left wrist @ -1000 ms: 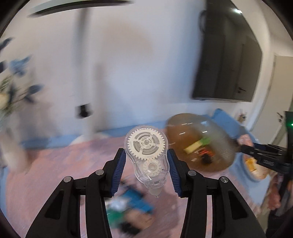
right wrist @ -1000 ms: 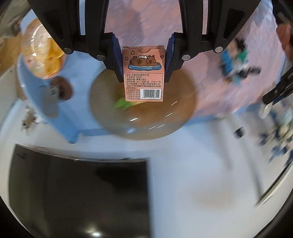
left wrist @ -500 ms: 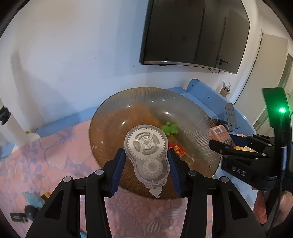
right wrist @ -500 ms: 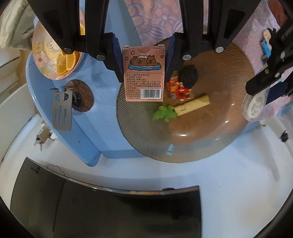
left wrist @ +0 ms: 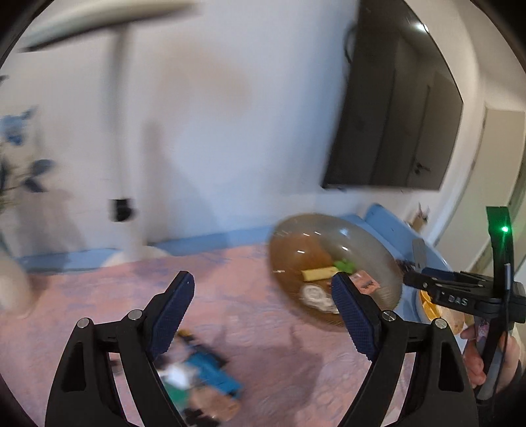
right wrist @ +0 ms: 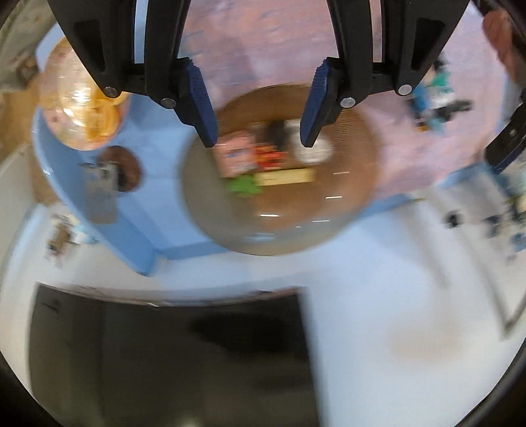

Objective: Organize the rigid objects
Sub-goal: 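Carry the correction tape and pink box over the bowl and open both tools, then move both open tools back over the remaining items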

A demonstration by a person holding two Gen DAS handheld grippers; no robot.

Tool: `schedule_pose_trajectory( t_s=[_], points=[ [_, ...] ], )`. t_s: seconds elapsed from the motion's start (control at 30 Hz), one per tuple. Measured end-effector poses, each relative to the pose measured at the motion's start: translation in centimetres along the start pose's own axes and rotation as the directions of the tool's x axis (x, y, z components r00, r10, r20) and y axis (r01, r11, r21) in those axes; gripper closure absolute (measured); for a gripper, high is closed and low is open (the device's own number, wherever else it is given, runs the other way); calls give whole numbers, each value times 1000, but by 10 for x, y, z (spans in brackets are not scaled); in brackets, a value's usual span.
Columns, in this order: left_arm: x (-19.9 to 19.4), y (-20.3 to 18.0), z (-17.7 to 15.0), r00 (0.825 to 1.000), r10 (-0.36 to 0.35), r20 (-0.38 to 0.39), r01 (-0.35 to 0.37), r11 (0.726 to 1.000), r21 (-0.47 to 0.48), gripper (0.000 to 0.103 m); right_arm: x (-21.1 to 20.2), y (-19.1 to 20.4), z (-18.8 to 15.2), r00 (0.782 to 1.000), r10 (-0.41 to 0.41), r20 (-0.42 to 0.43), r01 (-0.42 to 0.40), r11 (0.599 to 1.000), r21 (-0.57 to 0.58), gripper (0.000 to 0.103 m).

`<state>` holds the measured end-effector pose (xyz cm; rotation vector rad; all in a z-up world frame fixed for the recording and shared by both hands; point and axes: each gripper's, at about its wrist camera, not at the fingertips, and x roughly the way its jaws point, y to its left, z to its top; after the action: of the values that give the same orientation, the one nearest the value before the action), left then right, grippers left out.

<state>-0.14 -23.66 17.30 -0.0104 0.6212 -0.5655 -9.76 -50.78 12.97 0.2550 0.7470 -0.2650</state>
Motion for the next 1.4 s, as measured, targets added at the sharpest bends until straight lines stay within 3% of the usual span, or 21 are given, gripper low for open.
schedule_pose_trajectory(
  t_s=[0.07,0.2,0.33,0.4,0.57,0.6,0.67,0.8,1.07,1.27,1.33,1.4],
  points=[
    [-21,19,-7,999,47,27,-47,999,-21,18,-11,28,-7,996,89,15,-88,995,-50,42],
    [-47,65,-42,983,182,16,-180,981,-69,15,-7,81,-35,979,204,-3,-202,970,-136,42],
    [-37,125,-96,959,265,-104,-277,952,-130,15,37,121,-82,968,238,-80,-249,952,-180,42],
    [-22,149,-124,949,270,-164,-296,942,-161,15,61,137,-105,962,253,-100,-269,939,-215,42],
    [-4,184,-157,950,199,-240,-264,923,-280,16,84,151,-127,959,250,-131,-277,923,-266,42],
    [-4,184,-157,960,177,-218,-238,925,-296,15,82,151,-127,958,263,-117,-285,920,-268,40],
    [-9,185,-158,966,189,-178,-237,921,-310,15,81,145,-129,957,271,-99,-288,924,-252,26],
    [-7,192,-165,971,151,-185,-208,914,-347,15,85,142,-129,960,256,-116,-276,934,-227,25],
    [-10,207,-169,980,106,-171,-173,879,-445,15,86,153,-135,970,203,-132,-234,928,-291,25],
    [-8,201,-166,966,156,-208,-230,884,-406,15,89,156,-136,971,187,-151,-226,925,-305,25],
    [-8,192,-161,950,183,-252,-264,903,-340,15,93,153,-134,964,175,-199,-228,931,-285,25],
    [-15,179,-151,946,202,-255,-265,933,-243,15,91,150,-132,953,180,-245,-244,933,-265,25]
  ],
)
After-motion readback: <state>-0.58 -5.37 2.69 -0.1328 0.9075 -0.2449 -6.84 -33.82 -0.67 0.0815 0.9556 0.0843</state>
